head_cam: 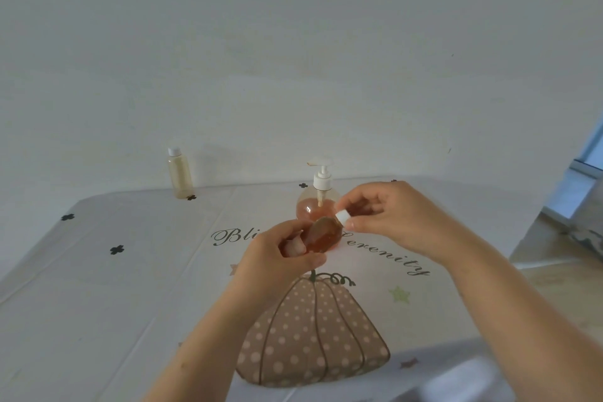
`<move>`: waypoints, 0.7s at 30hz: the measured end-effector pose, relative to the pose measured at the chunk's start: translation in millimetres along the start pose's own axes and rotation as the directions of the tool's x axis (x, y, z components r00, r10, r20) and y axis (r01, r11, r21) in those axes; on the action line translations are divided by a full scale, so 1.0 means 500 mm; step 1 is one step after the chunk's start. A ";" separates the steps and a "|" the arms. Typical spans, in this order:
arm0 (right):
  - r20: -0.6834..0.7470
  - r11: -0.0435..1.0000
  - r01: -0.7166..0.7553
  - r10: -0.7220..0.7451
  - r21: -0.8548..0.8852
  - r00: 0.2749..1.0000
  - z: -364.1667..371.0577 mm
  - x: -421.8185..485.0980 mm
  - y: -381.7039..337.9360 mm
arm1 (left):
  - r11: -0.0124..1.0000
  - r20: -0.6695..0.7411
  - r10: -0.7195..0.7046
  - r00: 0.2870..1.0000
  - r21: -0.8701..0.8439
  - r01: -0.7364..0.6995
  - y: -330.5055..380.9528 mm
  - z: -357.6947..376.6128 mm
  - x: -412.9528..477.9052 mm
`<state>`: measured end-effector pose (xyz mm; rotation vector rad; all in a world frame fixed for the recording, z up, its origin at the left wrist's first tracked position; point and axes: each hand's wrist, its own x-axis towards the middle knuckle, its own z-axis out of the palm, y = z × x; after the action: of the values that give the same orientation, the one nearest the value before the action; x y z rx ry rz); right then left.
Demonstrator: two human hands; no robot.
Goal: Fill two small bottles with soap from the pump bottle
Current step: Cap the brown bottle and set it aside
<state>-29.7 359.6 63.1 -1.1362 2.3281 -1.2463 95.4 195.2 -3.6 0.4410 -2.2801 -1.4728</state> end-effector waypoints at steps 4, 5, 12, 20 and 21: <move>0.018 0.987 -0.080 0.083 -0.137 0.996 0.008 0.010 -0.001 | 0.999 0.018 0.034 0.999 0.006 -0.034 0.001 -0.003 -0.002; -0.002 0.972 -0.115 0.117 -0.203 0.993 0.013 0.011 0.000 | 0.999 0.023 0.044 0.999 0.008 -0.044 0.001 -0.001 -0.003; 0.112 0.984 -0.065 0.084 -0.167 0.990 0.006 0.001 -0.011 | 0.999 -0.021 0.030 0.999 0.031 -0.030 -0.008 0.001 -0.002; 0.093 0.970 -0.124 0.146 -0.208 0.985 0.031 0.009 -0.010 | 0.996 -0.006 0.054 0.999 0.077 -0.053 -0.006 -0.014 -0.003; 0.104 0.978 -0.111 0.131 -0.175 0.986 0.029 0.010 -0.009 | 0.996 -0.013 0.052 0.999 0.075 -0.051 -0.006 -0.017 -0.001</move>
<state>-22.9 346.2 58.5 -1.0673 2.4120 -0.9319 100.1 187.6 -3.3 0.4101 -2.3232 -1.3580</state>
